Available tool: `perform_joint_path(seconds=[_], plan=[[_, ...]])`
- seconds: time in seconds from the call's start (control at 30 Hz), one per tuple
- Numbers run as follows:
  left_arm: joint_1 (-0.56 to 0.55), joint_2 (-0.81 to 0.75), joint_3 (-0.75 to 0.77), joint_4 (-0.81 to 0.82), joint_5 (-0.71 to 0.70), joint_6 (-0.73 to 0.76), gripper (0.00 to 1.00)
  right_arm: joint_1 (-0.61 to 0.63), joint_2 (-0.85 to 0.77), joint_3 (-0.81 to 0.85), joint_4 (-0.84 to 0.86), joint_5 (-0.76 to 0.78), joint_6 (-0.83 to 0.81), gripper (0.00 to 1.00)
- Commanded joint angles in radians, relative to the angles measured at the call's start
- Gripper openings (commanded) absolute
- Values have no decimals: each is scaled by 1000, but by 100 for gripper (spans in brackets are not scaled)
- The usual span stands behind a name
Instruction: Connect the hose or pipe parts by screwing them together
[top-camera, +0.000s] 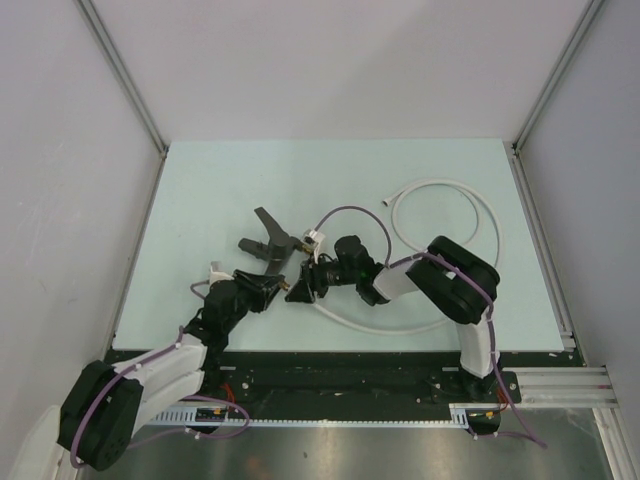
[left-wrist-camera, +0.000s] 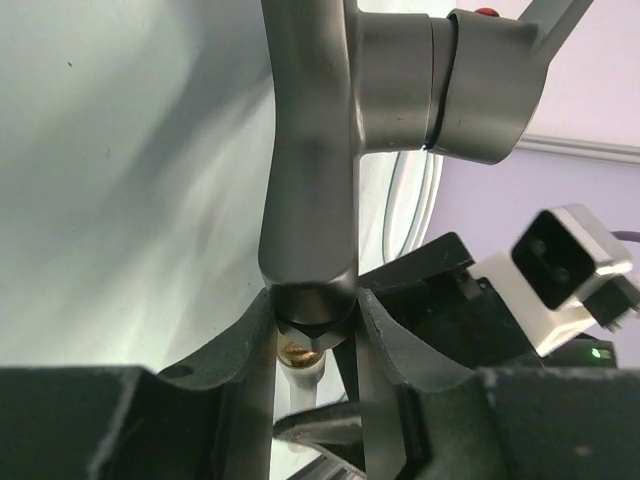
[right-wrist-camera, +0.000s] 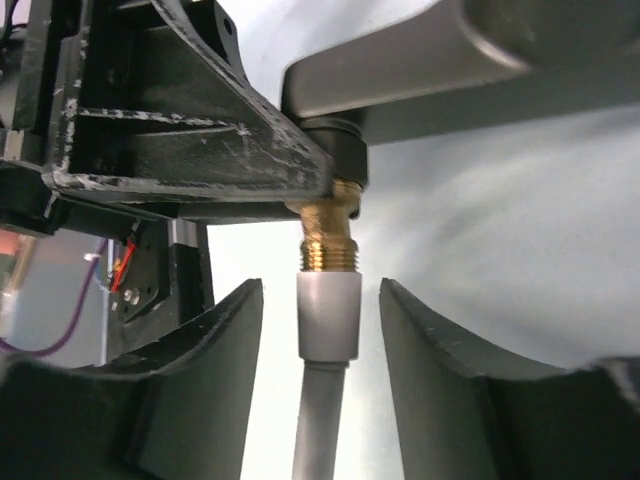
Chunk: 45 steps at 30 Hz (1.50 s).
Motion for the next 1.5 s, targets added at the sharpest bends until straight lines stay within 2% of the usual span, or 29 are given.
perform_joint_path(seconds=[0.0, 0.03, 0.13, 0.23, 0.27, 0.37, 0.47, 0.63, 0.8, 1.1, 1.2, 1.3, 1.33, 1.43, 1.47], plan=[[-19, 16, -111, 133, 52, -23, 0, 39, -130, 37, -170, 137, -158, 61], [-19, 24, -105, 131, 58, -23, 0, 43, -144, 37, -199, 160, -203, 67], [-19, 41, -102, 133, 63, -26, 0, 86, -207, 37, -311, 277, -289, 75], [-19, 44, -97, 133, 68, -32, 0, 172, -268, 37, -408, 516, -431, 76], [-19, 44, -96, 133, 71, -35, 1, 195, -276, 37, -439, 671, -489, 76], [-19, 45, -86, 133, 77, -37, 0, 299, -284, 37, -465, 1009, -615, 77], [-17, 51, -82, 133, 80, -37, 0, 378, -264, 37, -450, 1174, -752, 77], [-19, 64, -79, 133, 88, -44, 0, 447, -227, 37, -399, 1283, -895, 74], [-19, 62, -76, 133, 92, -46, 0, 516, -139, 37, -271, 1418, -1022, 69], [-19, 74, -74, 133, 100, -49, 0, 577, -66, 37, -151, 1452, -1120, 63], [-19, 77, -74, 133, 103, -51, 0, 588, -36, 37, -77, 1478, -1186, 57], [-19, 82, -76, 133, 106, -52, 0, 599, -16, 39, -19, 1484, -1225, 44], [-19, 80, -76, 134, 107, -55, 0, 599, -16, 39, -16, 1472, -1220, 30], [-17, 76, -83, 133, 111, -60, 0, 593, -26, 39, -34, 1452, -1176, 13], [-19, 65, -85, 133, 111, -58, 0, 582, -34, 40, -63, 1431, -1151, 10]])
